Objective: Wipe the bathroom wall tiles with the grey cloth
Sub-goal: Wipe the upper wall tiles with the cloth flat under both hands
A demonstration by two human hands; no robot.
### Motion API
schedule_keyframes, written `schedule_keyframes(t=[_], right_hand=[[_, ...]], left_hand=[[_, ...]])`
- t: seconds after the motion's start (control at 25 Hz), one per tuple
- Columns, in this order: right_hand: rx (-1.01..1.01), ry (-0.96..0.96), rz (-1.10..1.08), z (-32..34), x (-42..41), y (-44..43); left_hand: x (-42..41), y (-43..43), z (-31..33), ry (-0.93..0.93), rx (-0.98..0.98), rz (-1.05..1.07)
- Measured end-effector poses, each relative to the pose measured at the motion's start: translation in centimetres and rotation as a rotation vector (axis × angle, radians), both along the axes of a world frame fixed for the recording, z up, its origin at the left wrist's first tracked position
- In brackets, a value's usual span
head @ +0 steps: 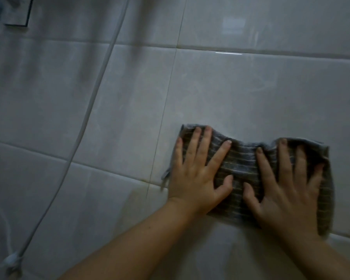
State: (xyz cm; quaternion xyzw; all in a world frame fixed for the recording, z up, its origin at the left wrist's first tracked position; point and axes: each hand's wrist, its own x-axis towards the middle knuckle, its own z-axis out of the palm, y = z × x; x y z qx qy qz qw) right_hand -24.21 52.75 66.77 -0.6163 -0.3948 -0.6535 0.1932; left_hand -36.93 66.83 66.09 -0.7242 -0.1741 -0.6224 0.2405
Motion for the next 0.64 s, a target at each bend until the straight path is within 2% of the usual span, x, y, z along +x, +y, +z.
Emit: schedule_keyframes(t=[0.12, 0.32, 0.44, 0.64], right_hand=[[0.021, 0.009, -0.014, 1.4, 1.0, -1.3], [0.073, 0.103, 0.029, 6.2, -2.7, 3.4], [0.051, 0.060, 0.050, 5.5, -5.2, 6.6], [-0.031, -0.052, 0.068, 0.4, -6.8, 8.4]], left_hand=[[1.1, -1.3, 2.4, 0.037, 0.039, -0.028], [-2.6, 3.4, 7.3, -0.010, 0.029, 0.014], [-5.2, 6.5, 6.0, -0.046, -0.008, 0.039], [-7.2, 7.9, 0.8, -0.045, -0.039, 0.064]])
